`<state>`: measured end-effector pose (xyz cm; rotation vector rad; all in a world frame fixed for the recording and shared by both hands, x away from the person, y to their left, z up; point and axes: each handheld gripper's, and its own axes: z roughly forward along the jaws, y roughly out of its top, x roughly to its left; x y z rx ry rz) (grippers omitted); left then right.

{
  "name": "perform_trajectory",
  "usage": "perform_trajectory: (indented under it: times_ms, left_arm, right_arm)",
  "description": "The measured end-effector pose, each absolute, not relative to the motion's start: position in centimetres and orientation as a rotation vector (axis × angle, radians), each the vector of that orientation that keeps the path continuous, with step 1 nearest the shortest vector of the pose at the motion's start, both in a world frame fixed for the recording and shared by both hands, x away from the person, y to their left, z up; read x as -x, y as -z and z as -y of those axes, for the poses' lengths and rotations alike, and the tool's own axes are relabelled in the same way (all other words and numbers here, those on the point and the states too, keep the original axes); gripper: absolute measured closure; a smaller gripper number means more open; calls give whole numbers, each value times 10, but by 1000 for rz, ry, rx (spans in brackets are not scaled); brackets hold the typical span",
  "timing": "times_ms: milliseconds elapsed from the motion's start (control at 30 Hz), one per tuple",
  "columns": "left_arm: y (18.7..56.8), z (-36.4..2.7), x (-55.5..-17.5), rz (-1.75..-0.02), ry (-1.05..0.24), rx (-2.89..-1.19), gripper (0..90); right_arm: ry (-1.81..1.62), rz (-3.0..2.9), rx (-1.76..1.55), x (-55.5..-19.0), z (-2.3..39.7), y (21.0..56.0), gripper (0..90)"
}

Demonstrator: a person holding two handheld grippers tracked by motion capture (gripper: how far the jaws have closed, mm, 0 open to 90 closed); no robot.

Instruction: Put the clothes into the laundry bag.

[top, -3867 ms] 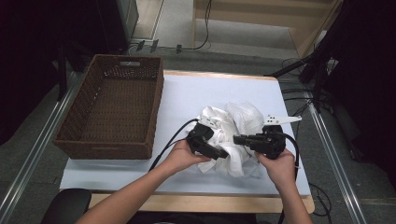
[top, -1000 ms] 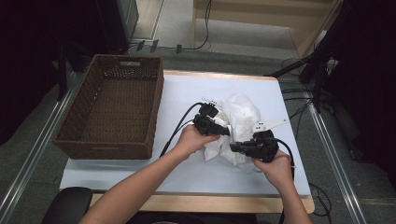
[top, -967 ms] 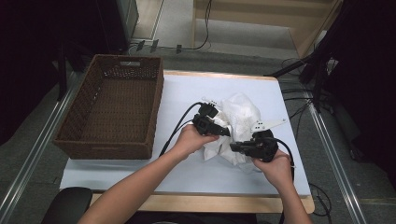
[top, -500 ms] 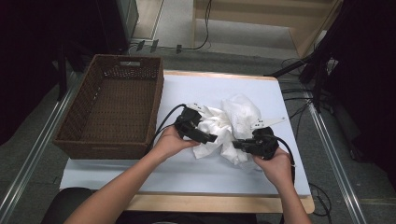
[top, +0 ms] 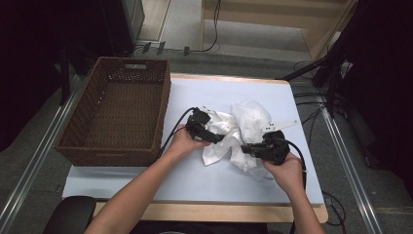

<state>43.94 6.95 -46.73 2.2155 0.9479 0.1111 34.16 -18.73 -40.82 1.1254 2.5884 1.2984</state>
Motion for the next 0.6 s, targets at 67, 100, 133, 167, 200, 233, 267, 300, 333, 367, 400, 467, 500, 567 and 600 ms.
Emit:
perform_trajectory:
  times_ms: [67, 100, 133, 167, 200, 233, 267, 300, 333, 367, 400, 467, 500, 567, 600]
  left_arm:
    - [469, -68, -439, -927, -147, -2209, 31]
    - [470, -67, -438, -900, -171, -2214, 57]
    - [470, -66, -435, -870, -204, -2225, 89]
    - [470, -66, -434, -853, -216, -2224, 193]
    - [471, -66, -432, -829, -243, -2227, 256]
    - [470, -66, -432, -829, -246, -2225, 319]
    - [470, -66, -432, -814, -185, -2209, 408]
    - [470, -65, -431, -828, -170, -2197, 582]
    - [470, -64, -431, -825, -165, -2206, 623]
    - [470, -63, -430, -835, -115, -2197, 726]
    - [471, -63, -431, -859, -102, -2185, 759]
    - [471, -66, -433, -876, -63, -2179, 805]
    - [470, -66, -434, -890, -35, -2170, 816]
    - [469, -68, -435, -910, 25, -2169, 832]
    - [468, -69, -435, -917, 46, -2155, 836]
  right_arm:
    - [-1299, -2589, -1126, -342, 187, 408, 885]
    - [-1302, -2586, -1125, -343, 186, 407, 885]
    - [-1301, -2588, -1123, -343, 186, 407, 885]
    - [-1308, -2587, -1121, -344, 185, 406, 885]
    - [-1311, -2585, -1120, -344, 185, 406, 885]
    - [-1321, -2584, -1120, -345, 184, 406, 884]
    - [-1325, -2583, -1119, -345, 183, 405, 884]
    - [-1331, -2580, -1114, -345, 182, 404, 884]
    - [-1332, -2580, -1116, -345, 181, 403, 884]
    - [-1335, -2577, -1108, -345, 181, 403, 883]
    - [-1338, -2576, -1110, -345, 180, 402, 883]
    - [-1353, -2573, -1108, -345, 179, 401, 882]
    - [-1354, -2572, -1113, -345, 179, 400, 882]
    - [-1359, -2567, -1116, -345, 179, 399, 881]
    - [-1371, -2562, -1119, -344, 180, 397, 881]
